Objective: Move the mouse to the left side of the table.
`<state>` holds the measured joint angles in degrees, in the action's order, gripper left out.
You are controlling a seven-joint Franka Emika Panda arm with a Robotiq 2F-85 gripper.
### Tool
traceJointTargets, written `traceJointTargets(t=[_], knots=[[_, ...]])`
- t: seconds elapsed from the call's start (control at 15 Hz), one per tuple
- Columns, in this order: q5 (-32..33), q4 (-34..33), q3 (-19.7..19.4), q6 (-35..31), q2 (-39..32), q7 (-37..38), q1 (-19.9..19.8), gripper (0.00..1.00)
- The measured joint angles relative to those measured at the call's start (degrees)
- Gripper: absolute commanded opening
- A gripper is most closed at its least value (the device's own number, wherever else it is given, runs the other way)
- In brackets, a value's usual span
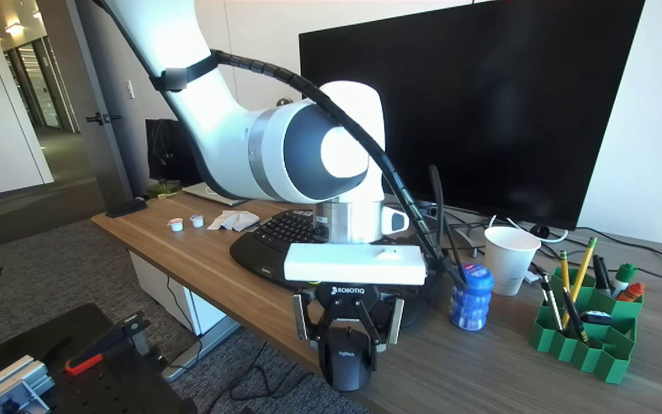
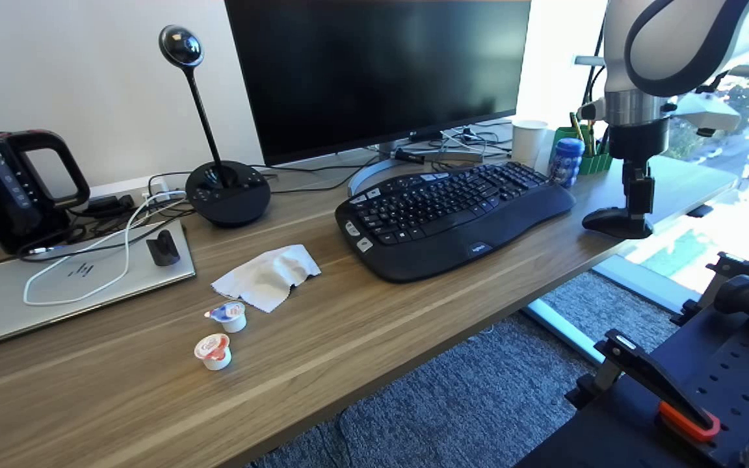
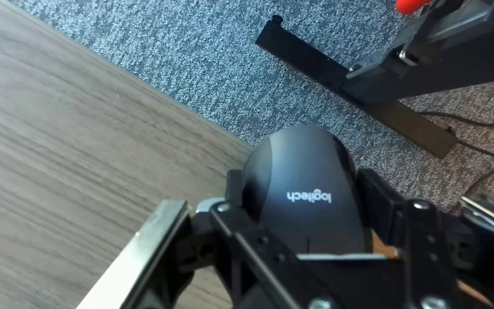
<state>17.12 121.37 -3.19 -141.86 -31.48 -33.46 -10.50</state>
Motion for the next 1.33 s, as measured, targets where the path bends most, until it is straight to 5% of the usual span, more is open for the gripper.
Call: traceJointTargets(t=[1.0,1.13,1.33], knots=[[0.7,-4.2,-0.4,0.2,-3.1,6.3,1.2,0.42],[0.7,-4.6,-0.4,0.2,-3.4,6.7,1.2,0.56],[0.7,-5.0,-0.4,0.2,-3.6,7.1,1.2,0.50]])
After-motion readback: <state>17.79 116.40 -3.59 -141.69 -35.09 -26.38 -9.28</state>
